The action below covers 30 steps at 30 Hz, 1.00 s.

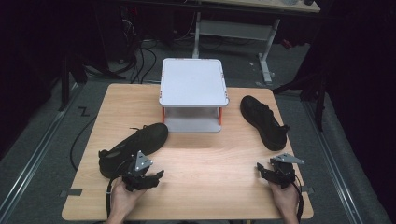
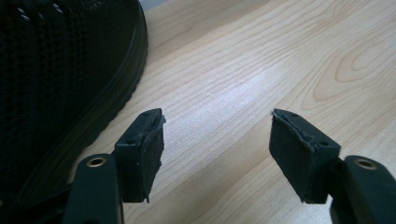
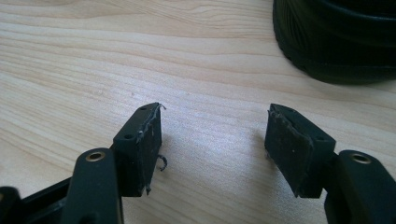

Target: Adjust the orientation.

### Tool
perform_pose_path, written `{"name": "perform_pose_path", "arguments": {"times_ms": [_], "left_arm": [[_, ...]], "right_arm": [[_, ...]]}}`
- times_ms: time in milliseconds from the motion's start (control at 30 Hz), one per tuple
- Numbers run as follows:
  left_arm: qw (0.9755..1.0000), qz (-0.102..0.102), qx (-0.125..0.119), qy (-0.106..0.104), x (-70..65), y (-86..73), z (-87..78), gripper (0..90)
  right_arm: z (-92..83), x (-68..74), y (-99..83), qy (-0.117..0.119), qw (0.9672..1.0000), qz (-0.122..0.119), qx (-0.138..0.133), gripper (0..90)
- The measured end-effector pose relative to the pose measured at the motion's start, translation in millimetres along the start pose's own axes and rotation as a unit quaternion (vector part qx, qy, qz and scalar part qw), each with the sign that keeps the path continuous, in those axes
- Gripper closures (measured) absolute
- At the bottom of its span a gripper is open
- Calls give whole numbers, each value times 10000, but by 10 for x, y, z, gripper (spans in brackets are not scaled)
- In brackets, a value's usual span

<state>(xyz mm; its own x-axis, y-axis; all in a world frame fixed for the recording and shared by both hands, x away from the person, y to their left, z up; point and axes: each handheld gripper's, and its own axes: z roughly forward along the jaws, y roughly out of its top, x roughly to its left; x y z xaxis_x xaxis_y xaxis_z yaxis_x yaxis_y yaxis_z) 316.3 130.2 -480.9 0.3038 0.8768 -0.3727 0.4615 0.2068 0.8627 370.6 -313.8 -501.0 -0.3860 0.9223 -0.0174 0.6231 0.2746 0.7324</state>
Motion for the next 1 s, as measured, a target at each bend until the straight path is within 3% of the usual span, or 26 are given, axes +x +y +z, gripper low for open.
{"name": "perform_pose_path", "arguments": {"times_ms": [67,200,333,433,467,600,833,1000], "left_arm": [[10000,-26,-16,33,-4,49,-36,353],[9997,-159,-123,-159,20,175,-152,343],[9994,-211,-191,-171,40,308,-239,349],[9995,-132,-232,-146,44,374,-288,348],[9996,-35,-278,-73,58,444,-342,348],[9986,26,-518,100,133,585,-465,332],[9973,146,-595,400,266,724,-587,299],[9963,195,-674,501,370,801,-676,316]], "right_arm": [[0,0,0,1,10000,0,1,365],[0,0,0,0,10000,-1,1,365],[0,0,0,2,10000,-3,0,366],[-1,0,0,6,10000,-2,1,366],[-1,0,0,7,10000,-1,1,365],[-1,1,0,7,10000,1,1,366],[-1,0,0,2,10000,-3,2,366],[0,1,0,-2,10000,4,-1,369]]}}
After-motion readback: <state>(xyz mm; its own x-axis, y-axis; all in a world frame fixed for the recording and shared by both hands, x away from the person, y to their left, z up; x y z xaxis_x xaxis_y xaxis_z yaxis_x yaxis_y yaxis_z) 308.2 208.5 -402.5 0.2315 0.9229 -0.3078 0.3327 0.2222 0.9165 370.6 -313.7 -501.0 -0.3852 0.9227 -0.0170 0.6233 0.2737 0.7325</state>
